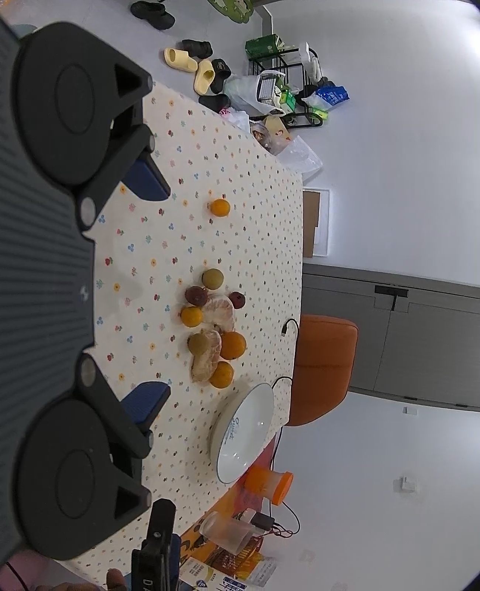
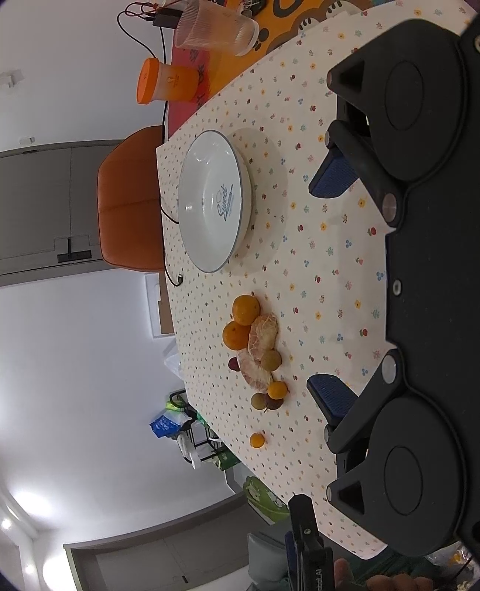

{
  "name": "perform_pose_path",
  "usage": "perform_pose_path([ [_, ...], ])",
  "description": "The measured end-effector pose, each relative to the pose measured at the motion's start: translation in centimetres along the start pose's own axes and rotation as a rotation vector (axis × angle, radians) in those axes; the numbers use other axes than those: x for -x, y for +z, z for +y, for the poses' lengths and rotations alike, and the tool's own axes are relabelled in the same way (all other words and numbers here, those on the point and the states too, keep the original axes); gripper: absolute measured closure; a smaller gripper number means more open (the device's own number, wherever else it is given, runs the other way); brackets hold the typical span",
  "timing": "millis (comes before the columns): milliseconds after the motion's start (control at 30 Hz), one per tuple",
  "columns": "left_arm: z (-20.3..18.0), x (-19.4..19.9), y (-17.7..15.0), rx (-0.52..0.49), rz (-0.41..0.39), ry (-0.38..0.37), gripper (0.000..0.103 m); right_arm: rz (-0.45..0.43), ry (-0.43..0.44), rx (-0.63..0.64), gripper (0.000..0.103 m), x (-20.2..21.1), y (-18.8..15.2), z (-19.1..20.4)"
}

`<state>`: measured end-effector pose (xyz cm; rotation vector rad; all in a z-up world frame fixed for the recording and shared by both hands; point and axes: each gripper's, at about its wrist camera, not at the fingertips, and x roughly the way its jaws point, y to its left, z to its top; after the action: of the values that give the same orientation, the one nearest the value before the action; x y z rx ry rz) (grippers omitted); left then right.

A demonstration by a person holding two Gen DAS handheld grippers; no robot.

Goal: Organize fruits

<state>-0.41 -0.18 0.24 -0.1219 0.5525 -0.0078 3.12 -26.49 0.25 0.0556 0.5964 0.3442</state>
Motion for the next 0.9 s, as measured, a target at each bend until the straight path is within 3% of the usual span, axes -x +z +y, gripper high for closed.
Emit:
perform_pose_path([
  [100, 0.03, 0.0, 0.05, 0.009, -0.002, 0.022, 0.0, -0.001, 0.003, 0.003, 0.0, 0.0, -0.02, -0.03],
  [900, 0.17, 0.2, -0.06, 0.003, -0.02, -0.022, 0.0, 0.0, 0.008, 0.006, 0.0, 0.05, -0.14, 0.11],
])
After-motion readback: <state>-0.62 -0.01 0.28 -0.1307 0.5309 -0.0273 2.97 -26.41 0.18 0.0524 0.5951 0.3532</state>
